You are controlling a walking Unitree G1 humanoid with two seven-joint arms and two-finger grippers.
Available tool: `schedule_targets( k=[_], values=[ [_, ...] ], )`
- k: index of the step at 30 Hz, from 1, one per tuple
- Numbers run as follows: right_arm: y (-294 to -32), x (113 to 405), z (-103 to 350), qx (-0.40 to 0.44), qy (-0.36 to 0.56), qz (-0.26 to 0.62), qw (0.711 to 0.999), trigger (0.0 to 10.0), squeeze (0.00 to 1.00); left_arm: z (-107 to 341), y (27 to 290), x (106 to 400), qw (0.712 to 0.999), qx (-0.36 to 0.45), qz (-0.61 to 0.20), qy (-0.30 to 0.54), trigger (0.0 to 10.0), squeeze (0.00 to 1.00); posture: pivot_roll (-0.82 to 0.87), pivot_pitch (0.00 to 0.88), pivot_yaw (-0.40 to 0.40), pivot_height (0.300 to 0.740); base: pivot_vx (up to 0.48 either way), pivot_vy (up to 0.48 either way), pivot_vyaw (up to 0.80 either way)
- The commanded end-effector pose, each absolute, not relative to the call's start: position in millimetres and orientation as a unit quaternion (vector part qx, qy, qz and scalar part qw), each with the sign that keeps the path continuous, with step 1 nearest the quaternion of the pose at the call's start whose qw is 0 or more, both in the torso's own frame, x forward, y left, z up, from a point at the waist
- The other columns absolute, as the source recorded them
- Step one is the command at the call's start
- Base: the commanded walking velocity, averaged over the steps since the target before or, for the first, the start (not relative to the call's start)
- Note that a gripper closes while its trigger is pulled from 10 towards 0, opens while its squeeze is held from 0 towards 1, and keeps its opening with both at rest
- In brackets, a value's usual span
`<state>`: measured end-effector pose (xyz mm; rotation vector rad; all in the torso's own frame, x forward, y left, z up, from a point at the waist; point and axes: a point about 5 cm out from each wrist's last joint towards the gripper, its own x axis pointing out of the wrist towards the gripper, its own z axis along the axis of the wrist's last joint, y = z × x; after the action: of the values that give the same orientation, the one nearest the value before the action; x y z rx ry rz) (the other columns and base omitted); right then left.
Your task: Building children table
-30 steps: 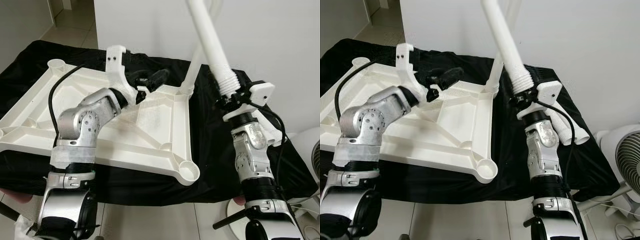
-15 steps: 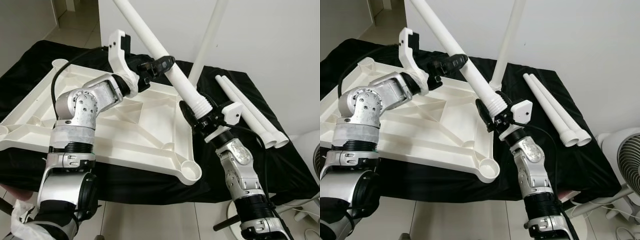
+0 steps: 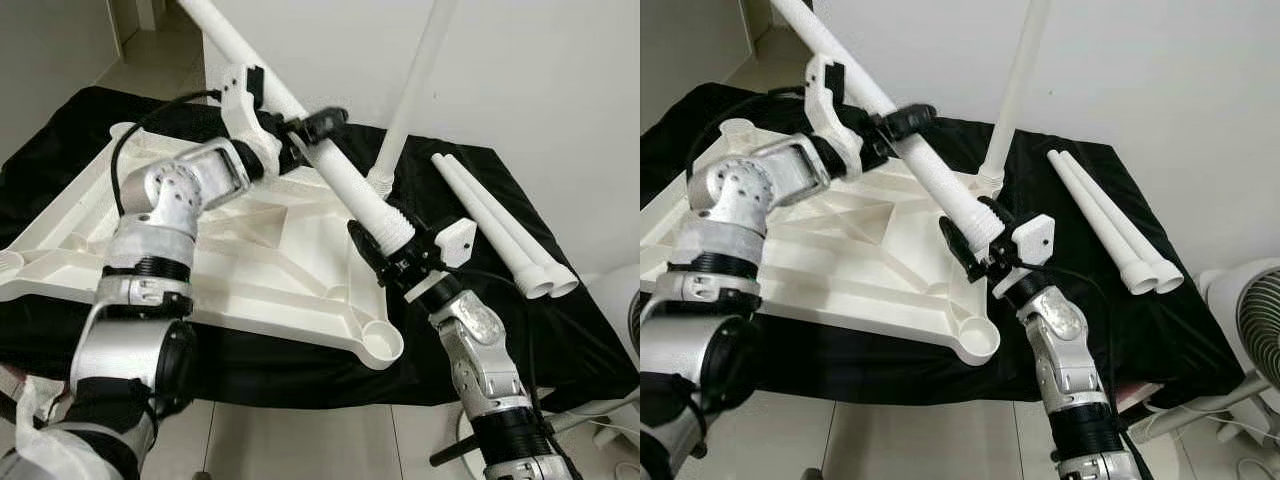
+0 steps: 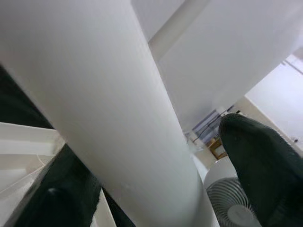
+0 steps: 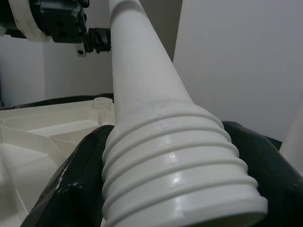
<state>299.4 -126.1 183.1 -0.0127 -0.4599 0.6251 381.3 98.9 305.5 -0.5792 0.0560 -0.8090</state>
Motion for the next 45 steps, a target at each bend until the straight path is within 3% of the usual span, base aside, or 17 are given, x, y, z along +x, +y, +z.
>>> schedule_targets(
  k=[1,2,3,5,12,13,15,16,25,26,27,28,29,32,40,41,45],
  values=[
    [-128.6,297.1,181.1,-0.018,-0.215,0.307,0.927,10.0,0.00,318.9,94.0,376.9,0.841,-0.293,-0.454,-0.011,4.4,0.00,0.07,0.000,-0.100,0.740,0.000,0.000,0.00],
    [-128.6,297.1,181.1,-0.018,-0.215,0.307,0.927,10.0,0.00,318.9,94.0,376.9,0.841,-0.293,-0.454,-0.011,4.4,0.00,0.07,0.000,-0.100,0.740,0.000,0.000,0.00],
    [-129.6,296.9,180.4,-0.019,-0.214,0.305,0.928,10.0,0.00,319.0,93.8,376.8,0.835,-0.312,-0.453,-0.013,0.0,0.00,0.06,0.000,-0.099,0.740,0.000,0.000,0.00],
    [-132.5,296.8,180.5,-0.023,-0.213,0.298,0.930,10.0,0.00,316.1,87.7,372.4,0.814,-0.345,-0.466,-0.008,0.0,0.00,0.06,0.000,-0.100,0.740,0.000,0.000,0.00],
    [-134.1,297.2,182.0,-0.023,-0.213,0.294,0.932,10.0,0.00,312.6,84.8,372.4,0.803,-0.367,-0.470,-0.005,0.0,0.00,0.06,0.000,-0.103,0.740,0.000,0.000,0.00],
    [-134.0,297.3,181.7,-0.021,-0.210,0.295,0.932,10.0,0.26,313.1,84.9,372.9,0.800,-0.373,-0.469,-0.005,0.0,0.00,0.06,0.000,-0.107,0.740,0.000,0.000,0.00],
    [-133.9,297.3,181.5,-0.019,-0.209,0.297,0.932,10.0,0.26,313.5,85.0,373.0,0.799,-0.376,-0.469,-0.006,0.0,0.00,0.06,0.000,-0.107,0.740,0.000,0.000,0.00],
    [-133.7,297.5,181.0,-0.012,-0.206,0.300,0.931,10.0,1.00,313.7,85.4,373.5,0.800,-0.378,-0.466,-0.005,0.0,0.00,0.07,0.000,-0.109,0.740,0.000,0.000,0.00],
    [-132.9,299.6,180.3,-0.016,-0.202,0.297,0.933,10.0,1.00,317.2,89.4,373.5,0.792,-0.404,-0.457,-0.010,0.0,0.00,0.07,0.000,-0.112,0.740,0.000,0.000,0.00],
    [-133.2,300.0,180.0,-0.020,-0.200,0.296,0.934,10.0,1.00,318.4,90.1,373.5,0.796,-0.398,-0.456,-0.013,1.7,0.00,0.07,0.004,-0.118,0.740,0.000,0.000,0.00],
    [-133.2,300.0,180.0,-0.020,-0.200,0.296,0.934,10.0,1.00,318.4,90.1,373.5,0.796,-0.398,-0.456,-0.013,1.7,0.00,0.07,0.004,-0.118,0.740,0.000,0.000,0.00],
    [-133.9,300.7,178.5,-0.029,-0.193,0.292,0.936,10.0,0.00,319.5,91.2,373.8,0.800,-0.390,-0.455,-0.018,10.0,0.00,0.08,0.004,-0.121,0.740,0.000,0.000,0.00],
    [-133.9,300.7,178.5,-0.029,-0.193,0.292,0.936,10.0,0.00,319.5,91.2,373.8,0.800,-0.390,-0.455,-0.018,10.0,0.00,0.08,0.004,-0.121,0.740,0.000,0.000,0.00],
    [-138.1,304.2,169.3,-0.064,-0.156,0.273,0.947,10.0,0.00,321.3,98.5,376.9,0.838,-0.330,-0.432,-0.044,10.0,0.00,0.08,0.008,-0.124,0.740,0.000,0.000,0.00],
    [-141.9,305.9,160.5,-0.089,-0.105,0.270,0.953,10.0,0.00,321.1,106.6,378.5,0.877,-0.252,-0.403,-0.076,10.0,0.00,0.08,0.012,-0.129,0.740,0.000,0.000,0.00],
    [-144.9,305.5,155.5,-0.119,-0.084,0.276,0.950,10.0,0.00,323.6,112.6,380.8,0.895,-0.220,-0.377,-0.096,10.0,0.00,0.08,0.009,-0.131,0.740,0.000,0.000,0.00],
    [-145.9,305.7,154.9,-0.130,-0.078,0.277,0.949,10.0,0.00,324.7,114.8,381.6,0.903,-0.204,-0.364,-0.104,10.0,0.00,0.08,0.009,-0.131,0.740,0.000,0.000,0.00]
  ],
)
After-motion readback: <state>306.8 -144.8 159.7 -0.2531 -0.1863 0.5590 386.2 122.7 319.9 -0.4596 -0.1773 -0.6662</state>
